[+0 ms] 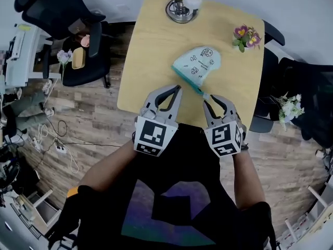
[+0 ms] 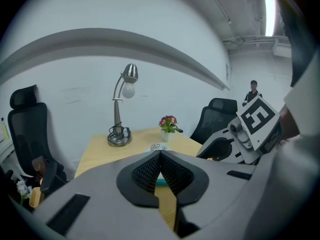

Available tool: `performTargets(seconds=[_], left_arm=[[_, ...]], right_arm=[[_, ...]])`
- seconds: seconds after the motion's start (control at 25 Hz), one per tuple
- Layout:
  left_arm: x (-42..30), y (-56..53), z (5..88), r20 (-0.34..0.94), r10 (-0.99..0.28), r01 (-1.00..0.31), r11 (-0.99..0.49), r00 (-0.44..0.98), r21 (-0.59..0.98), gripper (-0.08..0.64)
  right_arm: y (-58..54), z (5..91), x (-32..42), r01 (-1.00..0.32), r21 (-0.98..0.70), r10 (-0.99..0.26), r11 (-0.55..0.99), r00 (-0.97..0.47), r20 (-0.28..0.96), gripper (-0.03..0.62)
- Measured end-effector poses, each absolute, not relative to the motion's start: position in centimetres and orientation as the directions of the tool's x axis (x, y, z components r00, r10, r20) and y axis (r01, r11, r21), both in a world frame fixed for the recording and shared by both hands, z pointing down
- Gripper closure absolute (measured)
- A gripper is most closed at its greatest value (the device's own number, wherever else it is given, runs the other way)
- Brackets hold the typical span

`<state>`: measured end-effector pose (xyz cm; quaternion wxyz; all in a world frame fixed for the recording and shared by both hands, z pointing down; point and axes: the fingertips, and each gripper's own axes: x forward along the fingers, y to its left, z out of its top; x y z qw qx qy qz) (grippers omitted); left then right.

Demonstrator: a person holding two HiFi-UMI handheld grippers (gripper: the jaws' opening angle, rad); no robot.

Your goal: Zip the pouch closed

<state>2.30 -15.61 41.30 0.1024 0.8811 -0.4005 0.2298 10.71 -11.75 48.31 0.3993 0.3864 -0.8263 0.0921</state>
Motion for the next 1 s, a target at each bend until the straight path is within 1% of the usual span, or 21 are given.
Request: performTargets(seconds=[0.2, 0.44, 0.84, 0.92, 1.0], left_arm=[[3.0, -15.1, 43.7, 0.534, -0.66, -0.781, -0.624, 0.528, 0.001, 0.552], [3.1, -15.2, 45.7, 0.549, -0.64, -0.783, -0.621, 0.538, 0.042, 0.552], [2.7, -15.7, 47.5, 0.582, -0.591, -0.755, -0.653, 0.558, 0.061, 0.552], [2.7, -15.7, 47.7, 0.587, -0.588, -0.754, -0.654, 0.557, 0.06, 0.551], [2.6, -15.7, 47.8, 0.588, -0.588, -0.754, -0.654, 0.555, 0.058, 0.551]], right_arm=[[-12.0, 51.3, 10.8, -0.624, 0.138, -0.483, 0.769, -0.426, 0.765, 0.476], [-11.9, 54.4, 10.4, -0.539, 0.145, -0.406, 0.83, -0.404, 0.82, 0.465], [-12.2, 56.6, 10.4, -0.516, 0.123, -0.346, 0.848, -0.362, 0.866, 0.46], [-12.2, 56.9, 10.5, -0.515, 0.122, -0.343, 0.848, -0.359, 0.868, 0.467], [-12.4, 57.0, 10.6, -0.52, 0.121, -0.345, 0.845, -0.357, 0.868, 0.509]])
